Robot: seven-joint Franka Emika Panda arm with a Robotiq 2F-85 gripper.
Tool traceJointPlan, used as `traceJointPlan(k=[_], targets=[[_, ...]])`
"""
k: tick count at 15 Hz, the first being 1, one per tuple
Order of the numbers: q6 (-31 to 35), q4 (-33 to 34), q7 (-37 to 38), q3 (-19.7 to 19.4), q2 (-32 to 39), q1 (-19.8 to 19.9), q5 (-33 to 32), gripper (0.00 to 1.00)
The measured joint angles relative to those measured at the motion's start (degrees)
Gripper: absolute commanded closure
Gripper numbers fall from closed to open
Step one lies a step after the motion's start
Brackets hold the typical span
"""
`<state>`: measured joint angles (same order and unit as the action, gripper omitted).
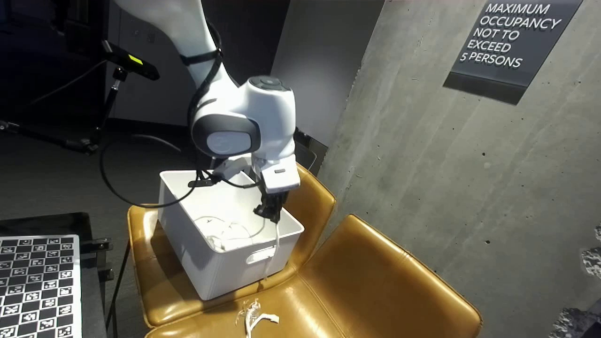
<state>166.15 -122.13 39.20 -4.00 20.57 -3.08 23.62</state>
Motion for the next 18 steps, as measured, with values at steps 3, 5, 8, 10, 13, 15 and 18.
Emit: traceJointPlan(k=[3, 5, 8, 10, 13, 15, 18], targets=[[0.0, -5.3, 0.7, 0.4, -7.5, -4.0, -3.0, 0.99], [0.0, -8.2, 2.0, 0.5, -11.2, -6.4, -5.1, 0.99], [0.0, -11.0, 3.1, 0.6, -14.3, -8.7, -6.9, 0.99], [0.0, -11.8, 3.1, 0.6, -15.0, -9.2, -7.1, 0.99], [0.0, -12.3, 2.8, 2.0, -15.0, -7.9, -7.1, 0.99], [0.0, -12.8, 2.1, 3.1, -15.0, -7.0, -6.9, 0.99], [0.0, -13.6, 0.4, 4.7, -15.0, -6.1, -6.4, 0.99]])
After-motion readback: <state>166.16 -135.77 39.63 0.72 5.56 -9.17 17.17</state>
